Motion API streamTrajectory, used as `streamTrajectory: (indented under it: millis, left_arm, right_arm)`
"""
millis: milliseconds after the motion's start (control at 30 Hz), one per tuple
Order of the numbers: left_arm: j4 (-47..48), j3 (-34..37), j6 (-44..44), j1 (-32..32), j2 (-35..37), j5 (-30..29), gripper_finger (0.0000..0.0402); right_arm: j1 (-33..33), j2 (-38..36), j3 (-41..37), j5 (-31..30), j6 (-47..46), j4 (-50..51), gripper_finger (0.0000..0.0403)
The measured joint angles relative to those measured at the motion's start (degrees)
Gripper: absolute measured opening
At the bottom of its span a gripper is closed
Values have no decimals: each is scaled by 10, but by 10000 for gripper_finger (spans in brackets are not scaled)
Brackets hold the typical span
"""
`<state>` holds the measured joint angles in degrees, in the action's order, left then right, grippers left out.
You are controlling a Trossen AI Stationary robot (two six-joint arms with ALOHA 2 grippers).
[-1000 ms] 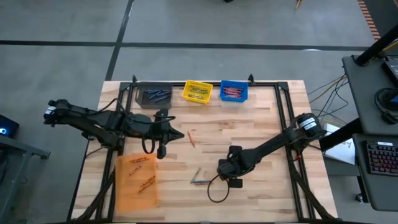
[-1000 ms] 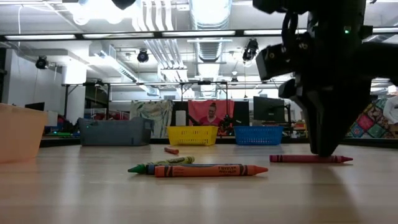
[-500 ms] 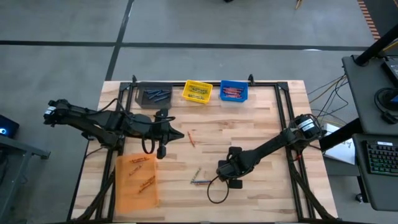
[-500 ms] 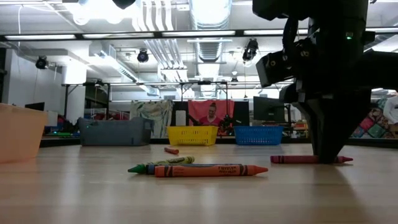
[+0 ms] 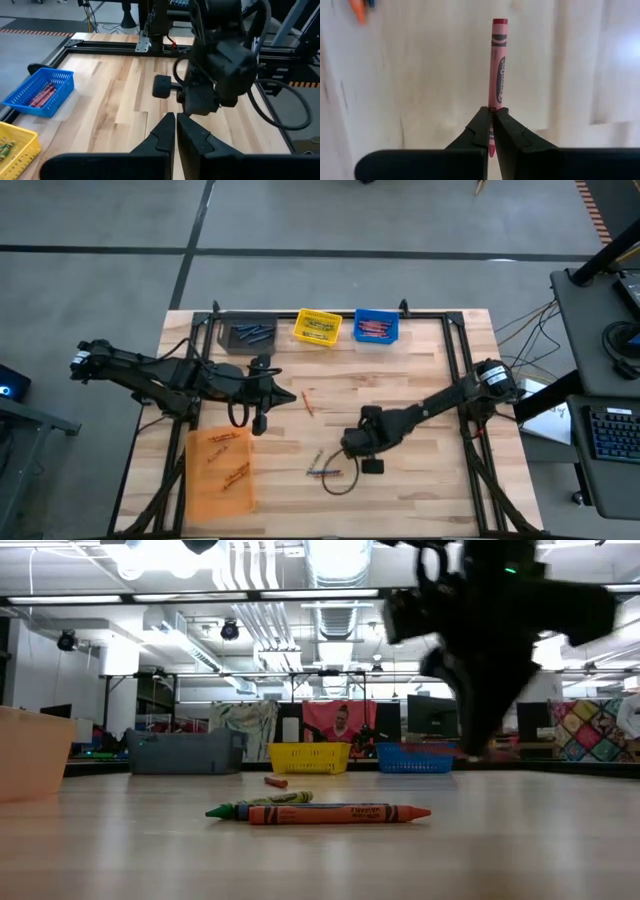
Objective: Sort crayons
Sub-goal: Put the red crayon into the blue bin
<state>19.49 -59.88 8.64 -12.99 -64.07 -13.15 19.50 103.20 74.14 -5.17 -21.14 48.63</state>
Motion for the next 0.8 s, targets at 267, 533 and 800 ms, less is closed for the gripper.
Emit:
streamTrajectory:
  millis: [267, 533, 800]
  left_arm:
    - [-1, 0, -23, 0, 3, 0, 0]
    - [0, 0, -44, -1, 45, 0, 0]
    - [1, 0, -52, -1, 77, 0, 0]
  right_arm:
    - [-97, 1, 92, 0, 144, 71, 8]
    - [-237, 1, 158, 0, 316, 109, 8]
    - [-402, 0, 184, 0, 463, 115, 8]
